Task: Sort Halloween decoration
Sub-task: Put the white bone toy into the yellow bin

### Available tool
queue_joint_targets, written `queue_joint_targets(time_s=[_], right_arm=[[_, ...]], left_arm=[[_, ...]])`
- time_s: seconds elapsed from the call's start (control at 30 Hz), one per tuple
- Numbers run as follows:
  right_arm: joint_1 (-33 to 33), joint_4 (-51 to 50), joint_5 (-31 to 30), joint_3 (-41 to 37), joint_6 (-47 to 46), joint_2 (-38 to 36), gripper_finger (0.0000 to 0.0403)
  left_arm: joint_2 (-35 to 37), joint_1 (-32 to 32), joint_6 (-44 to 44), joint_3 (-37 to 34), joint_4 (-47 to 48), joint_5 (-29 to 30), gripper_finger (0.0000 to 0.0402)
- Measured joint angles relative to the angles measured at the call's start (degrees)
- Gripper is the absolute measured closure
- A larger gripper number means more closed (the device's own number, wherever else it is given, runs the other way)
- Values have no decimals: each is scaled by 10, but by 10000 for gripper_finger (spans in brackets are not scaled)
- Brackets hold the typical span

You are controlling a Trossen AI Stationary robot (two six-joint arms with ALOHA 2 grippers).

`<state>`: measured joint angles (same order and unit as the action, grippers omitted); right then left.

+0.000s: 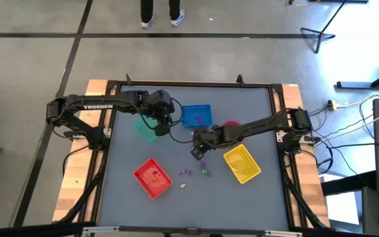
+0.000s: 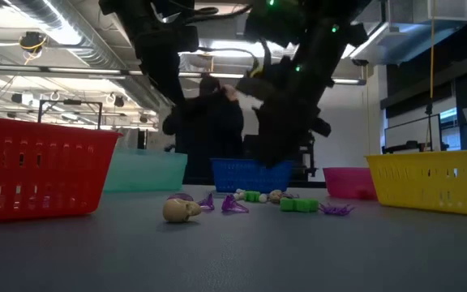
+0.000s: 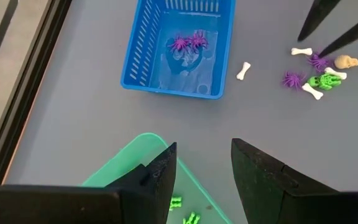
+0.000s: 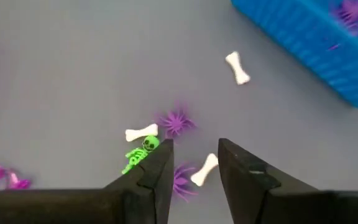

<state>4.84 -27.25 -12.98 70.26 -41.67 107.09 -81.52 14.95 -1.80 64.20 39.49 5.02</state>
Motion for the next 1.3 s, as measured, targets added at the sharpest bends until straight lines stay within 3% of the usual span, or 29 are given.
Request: queue_joint_targets(time_s=[0.27,1.3], right_arm=[[-12,-22,2,0,-4,38,279],[-22,-26,50,-15,-32,38,279]], left_arm=[[0,0,1,0,-3,0,264],[0,0,2,0,-2,0,264]])
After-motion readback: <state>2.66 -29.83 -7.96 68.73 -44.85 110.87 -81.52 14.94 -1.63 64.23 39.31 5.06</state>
